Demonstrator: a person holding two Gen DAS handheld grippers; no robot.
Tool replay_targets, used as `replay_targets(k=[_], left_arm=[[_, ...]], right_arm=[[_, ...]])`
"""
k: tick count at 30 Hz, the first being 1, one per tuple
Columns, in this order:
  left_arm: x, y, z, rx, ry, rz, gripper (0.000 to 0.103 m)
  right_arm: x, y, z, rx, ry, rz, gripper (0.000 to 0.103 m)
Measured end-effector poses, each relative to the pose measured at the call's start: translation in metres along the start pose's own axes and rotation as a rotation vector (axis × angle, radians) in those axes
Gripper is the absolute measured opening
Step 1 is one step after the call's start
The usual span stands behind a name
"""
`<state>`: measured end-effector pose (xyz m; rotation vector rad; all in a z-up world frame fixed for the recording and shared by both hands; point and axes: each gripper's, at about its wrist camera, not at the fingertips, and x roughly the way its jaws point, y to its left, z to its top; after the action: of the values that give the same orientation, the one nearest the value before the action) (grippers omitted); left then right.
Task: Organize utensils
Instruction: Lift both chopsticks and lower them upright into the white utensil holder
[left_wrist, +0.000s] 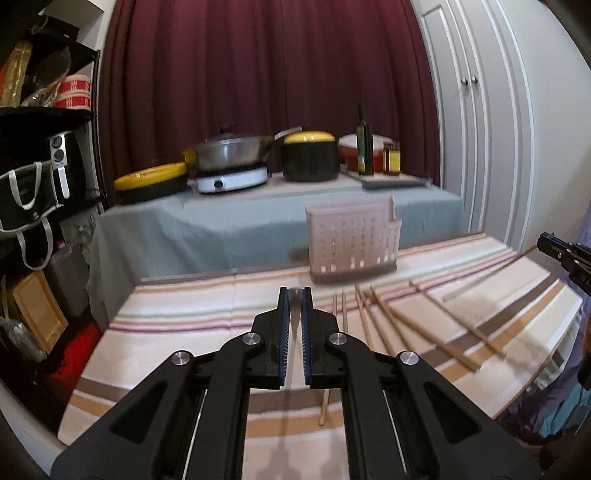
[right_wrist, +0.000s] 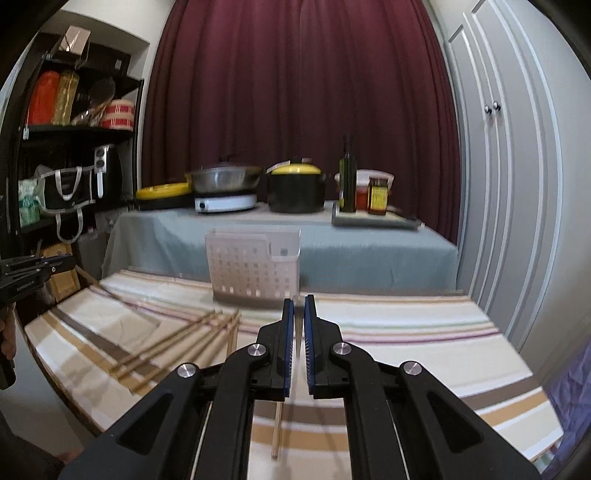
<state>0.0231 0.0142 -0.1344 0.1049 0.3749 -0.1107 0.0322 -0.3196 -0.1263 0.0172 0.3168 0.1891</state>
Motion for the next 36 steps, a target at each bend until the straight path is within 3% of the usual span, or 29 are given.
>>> replay_targets(k=[7, 22, 29, 36], left_arm=[[0.001, 0.011, 0.025, -0.051, -0.001, -0.019, 0.007], [0.045, 0.025, 0.047, -0.101, -0.026, 0.054, 0.007], [0.055, 0.022, 0.058, -0.101, -0.023, 0.044, 0.007], [0.058, 0.02, 0.088, -0.112, -0.064, 0.008, 0.007]], right_arm=[[0.006, -0.004, 0.024, 0.016, -0.006, -0.007, 0.006], [0.053, 0.001, 0.043, -0.04, -0.056, -0.052, 0.007], [0.065, 0.0, 0.055, -0.017, -0.054, -0.023, 0.007], [0.069, 0.002, 0.087, 0.001, -0.112, 0.02, 0.007]])
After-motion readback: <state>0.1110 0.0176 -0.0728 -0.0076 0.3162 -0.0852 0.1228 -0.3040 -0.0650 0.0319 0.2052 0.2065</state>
